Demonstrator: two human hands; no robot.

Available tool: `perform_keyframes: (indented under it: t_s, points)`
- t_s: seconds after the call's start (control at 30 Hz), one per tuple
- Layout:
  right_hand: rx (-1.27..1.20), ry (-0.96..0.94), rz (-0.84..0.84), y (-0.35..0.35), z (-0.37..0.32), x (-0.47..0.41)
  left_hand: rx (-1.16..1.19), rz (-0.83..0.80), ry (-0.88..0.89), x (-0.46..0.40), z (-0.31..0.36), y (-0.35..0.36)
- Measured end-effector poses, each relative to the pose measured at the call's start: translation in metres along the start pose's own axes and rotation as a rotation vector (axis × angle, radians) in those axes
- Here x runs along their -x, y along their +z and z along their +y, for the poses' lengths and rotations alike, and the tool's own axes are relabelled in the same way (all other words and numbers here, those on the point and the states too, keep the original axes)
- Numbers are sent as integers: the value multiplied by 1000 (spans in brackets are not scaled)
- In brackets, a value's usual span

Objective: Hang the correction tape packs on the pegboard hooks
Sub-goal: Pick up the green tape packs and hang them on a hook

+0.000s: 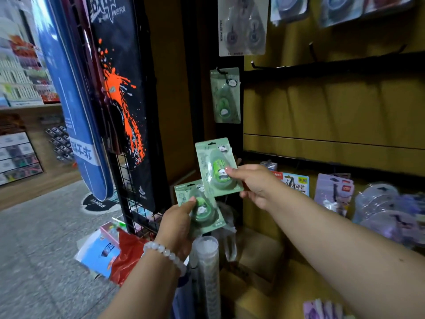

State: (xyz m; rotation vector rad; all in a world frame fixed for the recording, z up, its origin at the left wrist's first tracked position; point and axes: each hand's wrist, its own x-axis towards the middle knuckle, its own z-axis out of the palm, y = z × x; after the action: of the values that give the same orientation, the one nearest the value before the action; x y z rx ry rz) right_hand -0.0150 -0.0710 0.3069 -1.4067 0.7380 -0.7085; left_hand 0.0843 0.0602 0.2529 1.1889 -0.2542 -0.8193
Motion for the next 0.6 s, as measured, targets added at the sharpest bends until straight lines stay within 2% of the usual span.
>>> perform_keyframes:
  t_s: [0.27, 0.6]
  points:
    - [-98, -255, 21, 15, -87, -25, 12, -13, -4, 2, 7, 1]
    - [-12, -311, 152, 23, -114, -55, 13, -79, -4, 4, 8, 4]
